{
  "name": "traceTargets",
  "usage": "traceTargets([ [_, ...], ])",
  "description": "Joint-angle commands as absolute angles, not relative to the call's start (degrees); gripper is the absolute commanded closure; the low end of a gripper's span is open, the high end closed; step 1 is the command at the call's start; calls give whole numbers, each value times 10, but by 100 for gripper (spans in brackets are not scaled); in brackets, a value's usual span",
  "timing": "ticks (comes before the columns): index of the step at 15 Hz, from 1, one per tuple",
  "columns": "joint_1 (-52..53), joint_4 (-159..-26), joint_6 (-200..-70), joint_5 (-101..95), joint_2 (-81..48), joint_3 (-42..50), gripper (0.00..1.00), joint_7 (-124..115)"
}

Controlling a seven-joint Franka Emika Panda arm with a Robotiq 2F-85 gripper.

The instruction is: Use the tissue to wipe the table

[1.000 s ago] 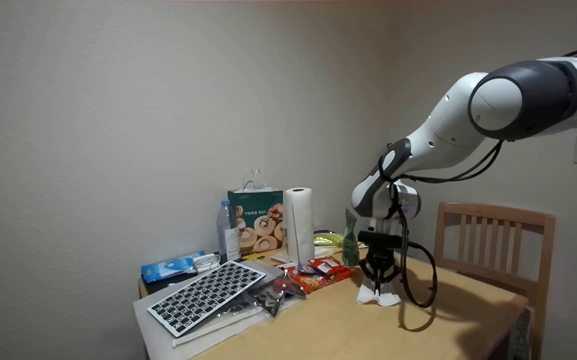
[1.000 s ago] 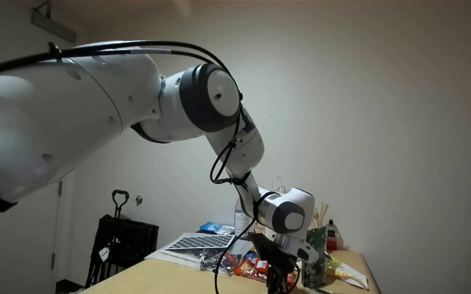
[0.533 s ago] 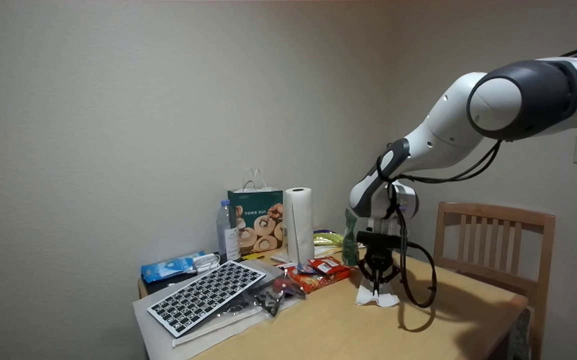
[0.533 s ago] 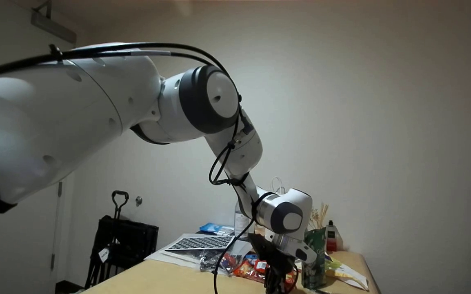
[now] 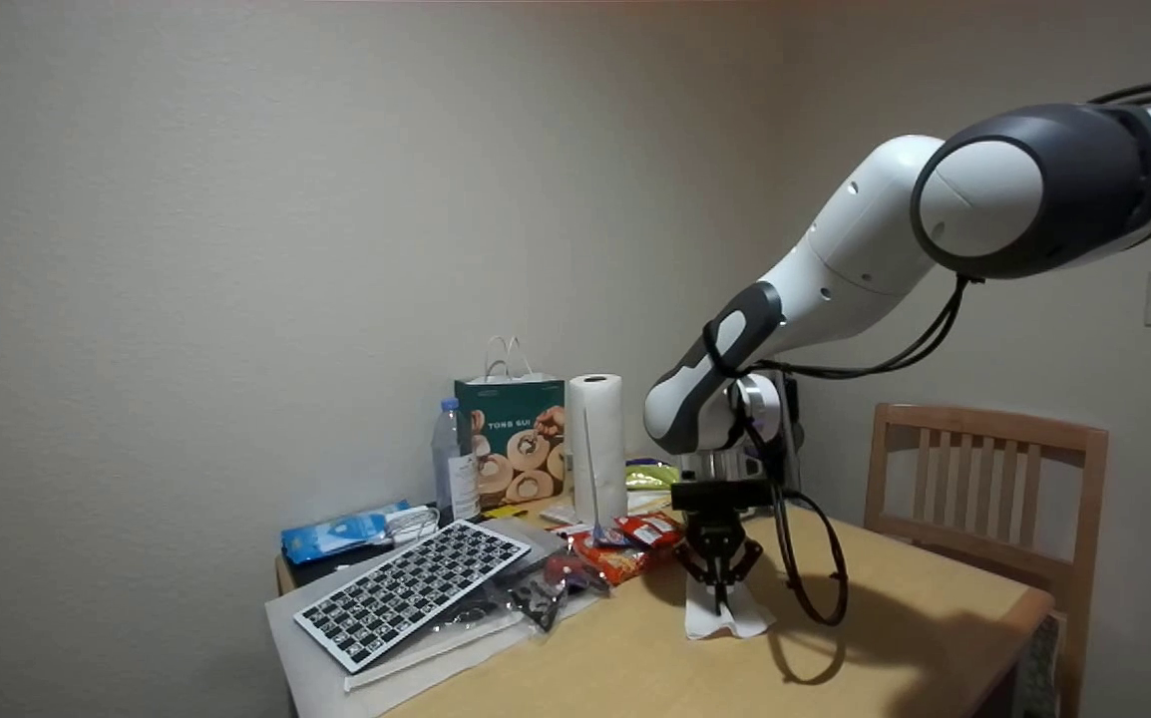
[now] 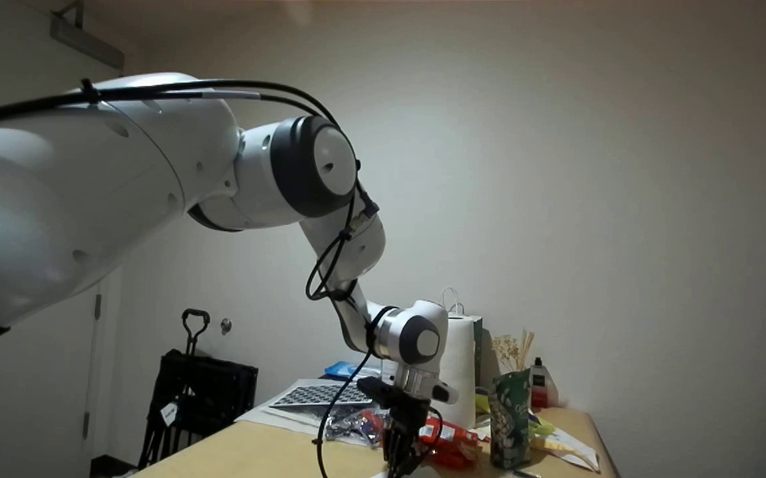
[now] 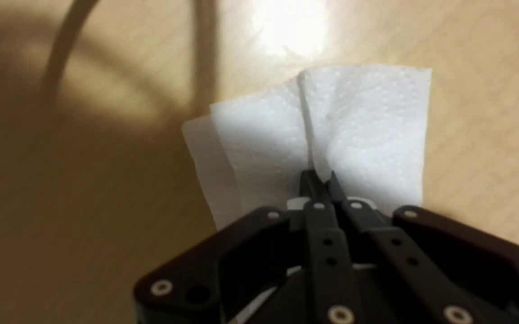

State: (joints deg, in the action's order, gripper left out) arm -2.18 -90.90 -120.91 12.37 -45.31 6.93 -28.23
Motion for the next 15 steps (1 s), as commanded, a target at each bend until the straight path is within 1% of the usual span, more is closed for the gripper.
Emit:
traceTargets([
  [1,-16,-906,-1206,121,-454,69,98,-284],
  [5,-18,-905,-1207,121,-454,71,98,-284],
  [6,-19,-905,-1207,122,-454,71,100,-284],
  [10,-12,-946,-1208,123,-454,67,100,-287],
  [15,-28,-981,-1179,148,-445,53,100,-267],
])
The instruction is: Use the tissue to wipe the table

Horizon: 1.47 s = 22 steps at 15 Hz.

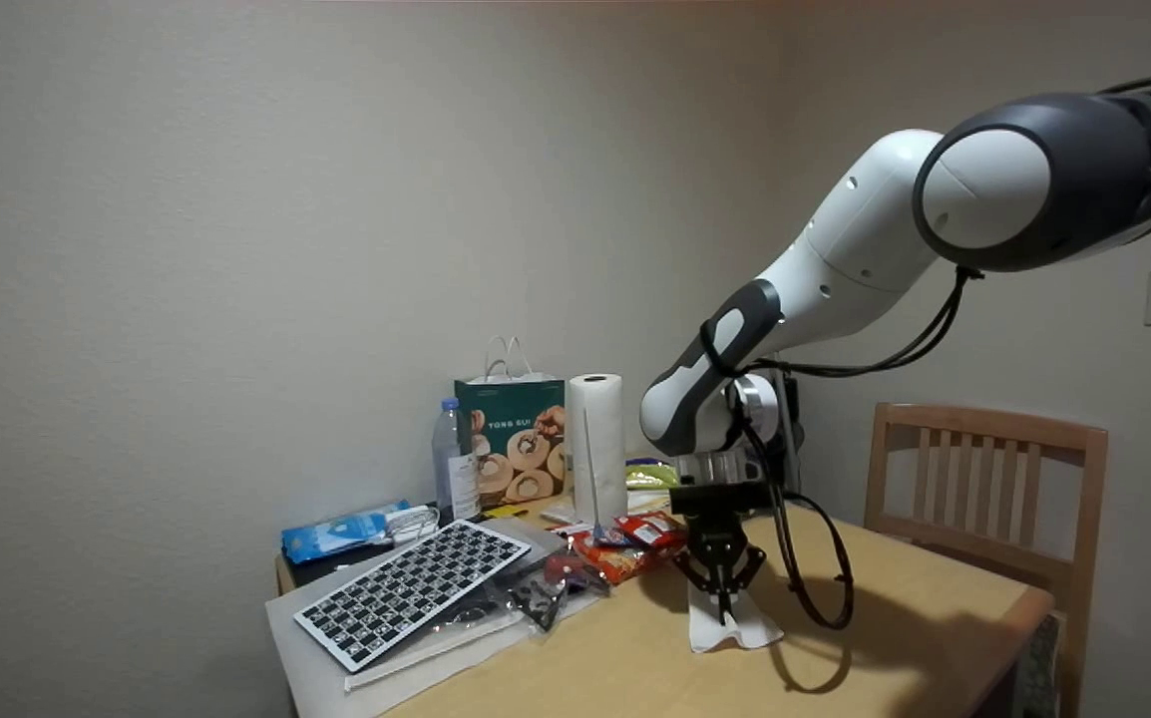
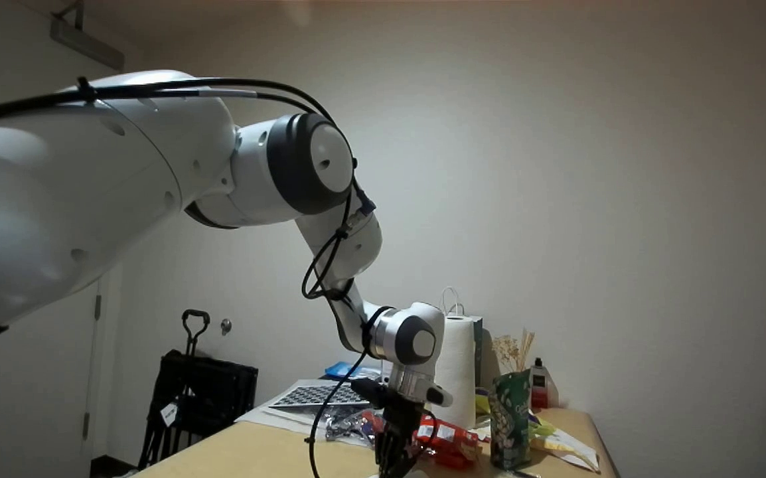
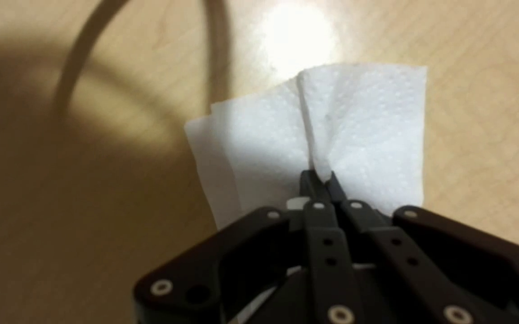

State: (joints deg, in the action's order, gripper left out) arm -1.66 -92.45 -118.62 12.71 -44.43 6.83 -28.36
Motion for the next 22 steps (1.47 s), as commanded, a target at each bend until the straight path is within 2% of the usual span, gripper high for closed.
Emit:
traceTargets([
  [1,-33,-987,-1172,156,-444,48,100,-257],
  [9,-36,-955,-1156,165,-431,58,100,-274],
  [16,-94,-1035,-1193,244,-417,103,100,-314],
  [22,-123,-1011,-1158,269,-409,107,98,-310],
])
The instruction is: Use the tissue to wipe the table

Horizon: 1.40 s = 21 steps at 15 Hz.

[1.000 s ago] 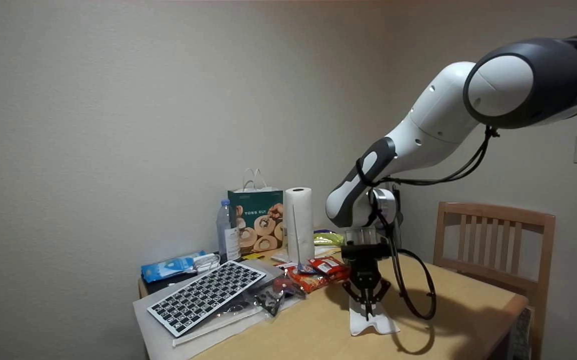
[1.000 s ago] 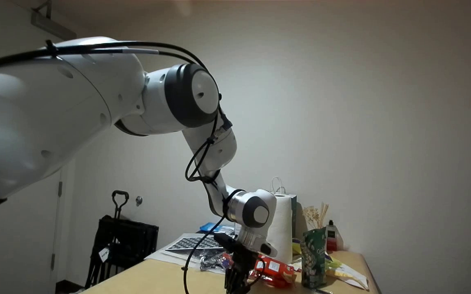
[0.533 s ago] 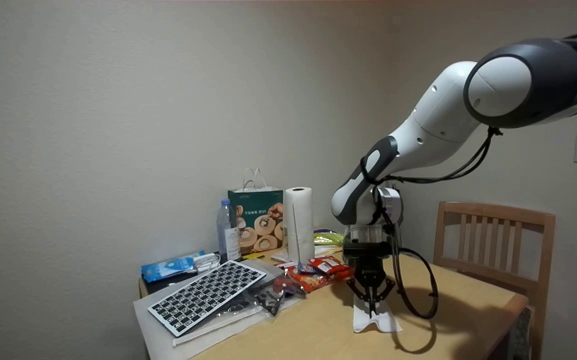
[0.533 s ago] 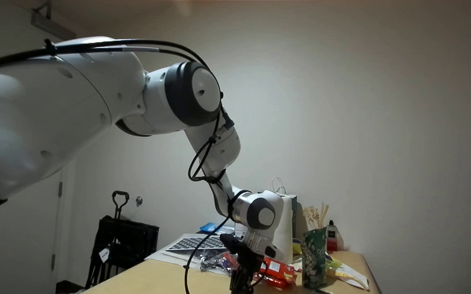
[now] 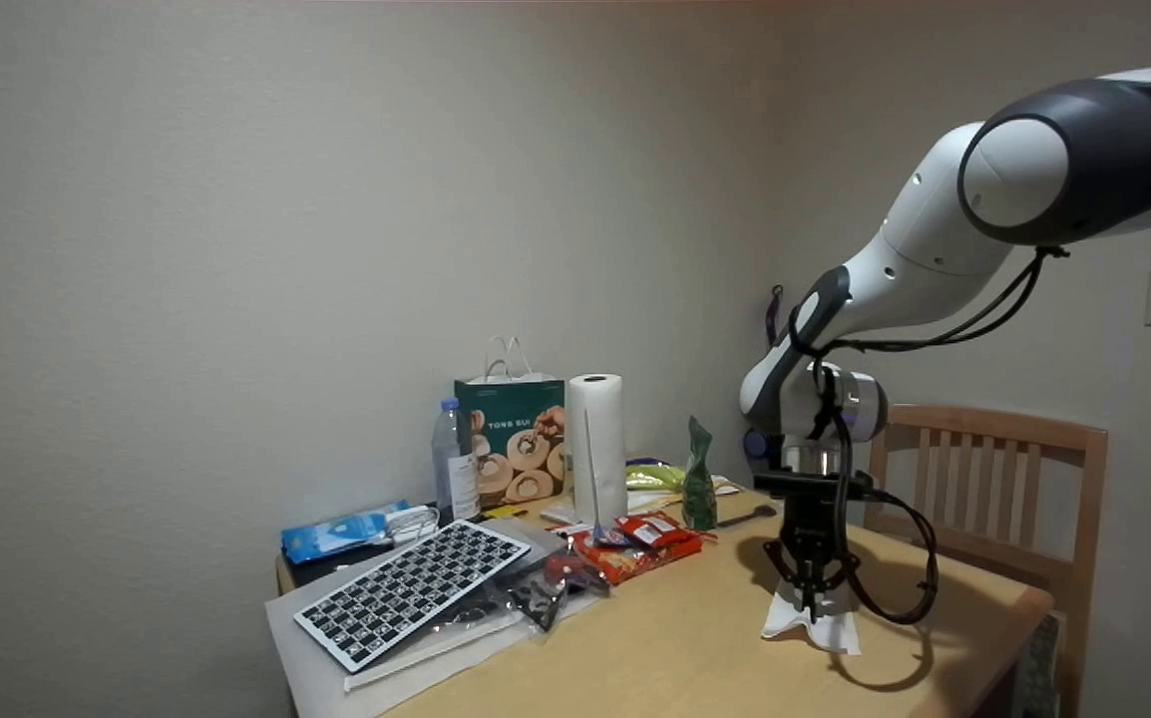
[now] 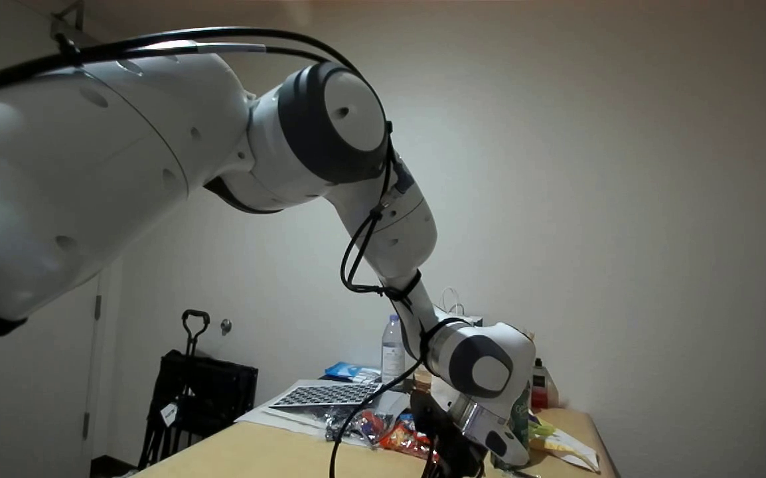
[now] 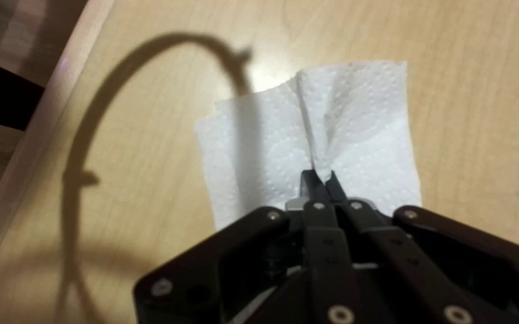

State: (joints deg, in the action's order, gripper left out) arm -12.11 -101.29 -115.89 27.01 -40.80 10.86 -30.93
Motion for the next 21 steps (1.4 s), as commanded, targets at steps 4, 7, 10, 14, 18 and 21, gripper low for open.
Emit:
traceTargets([
  [4,-118,-1003,-1170,268,-417,111,100,-328],
  [7,-139,-970,-1187,293,-442,124,100,-372],
  [10,-178,-955,-1192,301,-451,143,100,-393],
  [14,-206,-949,-1176,296,-445,146,98,-391],
  [18,-220,-944,-1175,300,-448,148,98,-394],
  [21,-225,-925,-1203,312,-465,150,100,-404],
])
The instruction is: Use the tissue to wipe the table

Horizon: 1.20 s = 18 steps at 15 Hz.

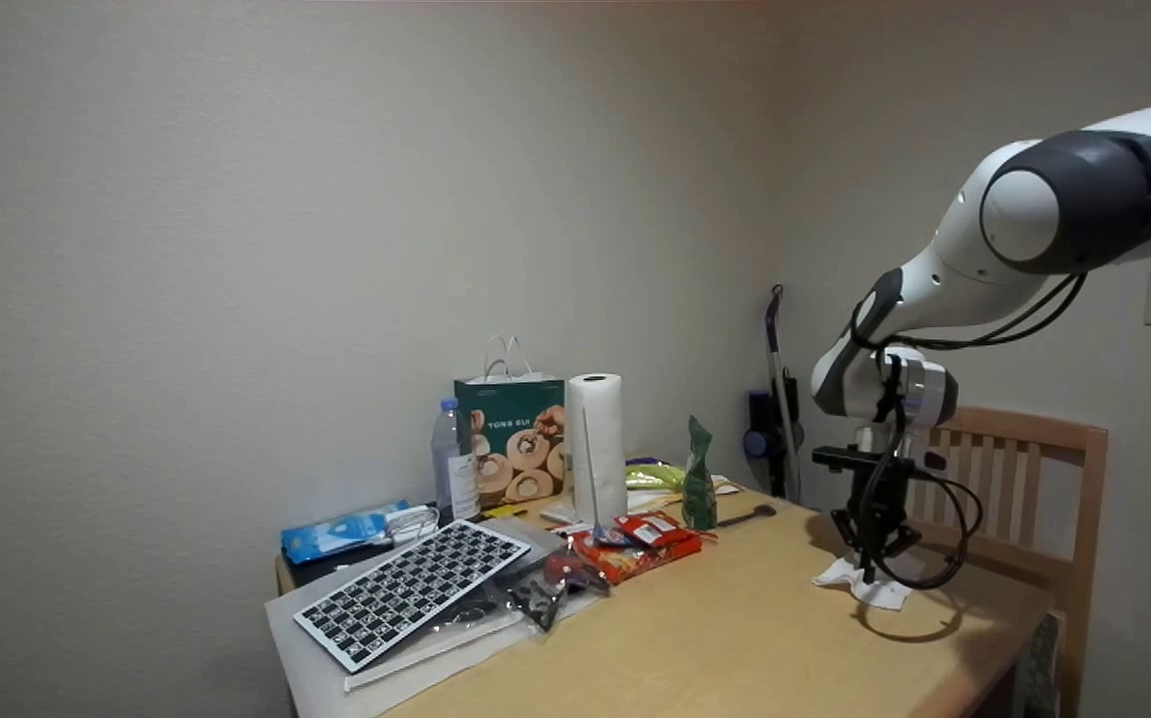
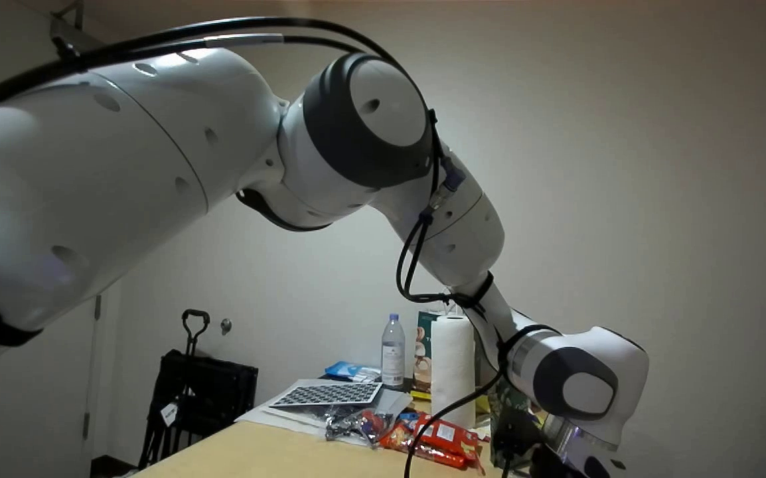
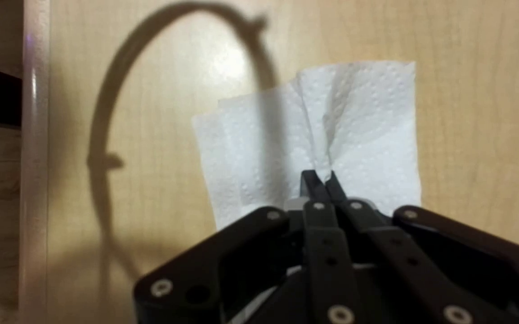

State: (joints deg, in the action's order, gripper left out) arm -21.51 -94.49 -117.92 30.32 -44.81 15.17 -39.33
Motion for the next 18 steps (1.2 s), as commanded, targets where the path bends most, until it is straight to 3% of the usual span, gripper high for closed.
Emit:
traceTargets([
  [1,-234,-912,-1215,318,-475,153,100,-412],
  [6,-294,-849,-1216,342,-513,158,100,-437],
  [18,-211,-870,-1156,262,-481,134,100,-428],
])
